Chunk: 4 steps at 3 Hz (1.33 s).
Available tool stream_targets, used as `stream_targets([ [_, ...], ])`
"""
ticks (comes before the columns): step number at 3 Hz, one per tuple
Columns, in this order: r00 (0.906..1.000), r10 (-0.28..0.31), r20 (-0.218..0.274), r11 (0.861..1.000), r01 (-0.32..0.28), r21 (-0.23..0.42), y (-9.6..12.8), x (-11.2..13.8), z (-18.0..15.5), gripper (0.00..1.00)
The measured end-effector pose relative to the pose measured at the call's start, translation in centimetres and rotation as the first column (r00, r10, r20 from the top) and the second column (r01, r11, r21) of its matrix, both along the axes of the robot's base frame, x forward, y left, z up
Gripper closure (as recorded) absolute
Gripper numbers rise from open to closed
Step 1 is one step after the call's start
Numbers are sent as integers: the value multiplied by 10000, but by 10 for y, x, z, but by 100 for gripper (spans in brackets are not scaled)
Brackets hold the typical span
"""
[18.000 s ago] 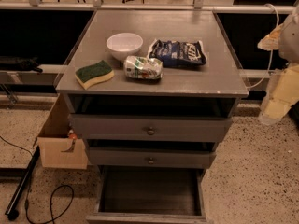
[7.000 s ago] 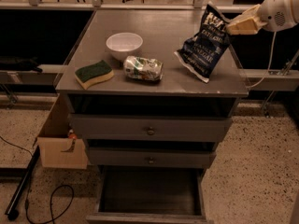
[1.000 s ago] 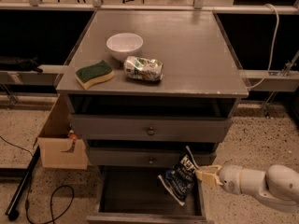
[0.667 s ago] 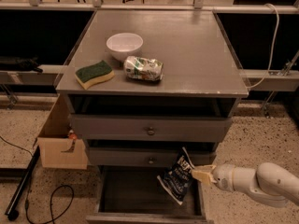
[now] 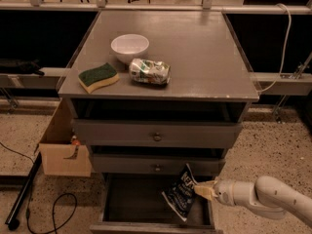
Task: Place blue chip bag into bottom drawer
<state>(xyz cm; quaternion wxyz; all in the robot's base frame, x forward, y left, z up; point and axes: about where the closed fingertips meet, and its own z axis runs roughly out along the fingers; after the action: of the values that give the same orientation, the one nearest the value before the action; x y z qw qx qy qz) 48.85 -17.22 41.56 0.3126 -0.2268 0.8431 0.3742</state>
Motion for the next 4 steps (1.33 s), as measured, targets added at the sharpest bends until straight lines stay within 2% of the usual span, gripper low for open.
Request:
stream_targets([
  [1,10000,-1,-5,10000,1,-1,0,0,0,100],
  [2,9994,-42,-341,10000,40,-56,6,4,-20,100],
  [3,9963,-173,-847,9997,159,-171,16,25,-61,100],
  [4,9963,-172,-847,9997,158,-169,16,25,-62,100],
])
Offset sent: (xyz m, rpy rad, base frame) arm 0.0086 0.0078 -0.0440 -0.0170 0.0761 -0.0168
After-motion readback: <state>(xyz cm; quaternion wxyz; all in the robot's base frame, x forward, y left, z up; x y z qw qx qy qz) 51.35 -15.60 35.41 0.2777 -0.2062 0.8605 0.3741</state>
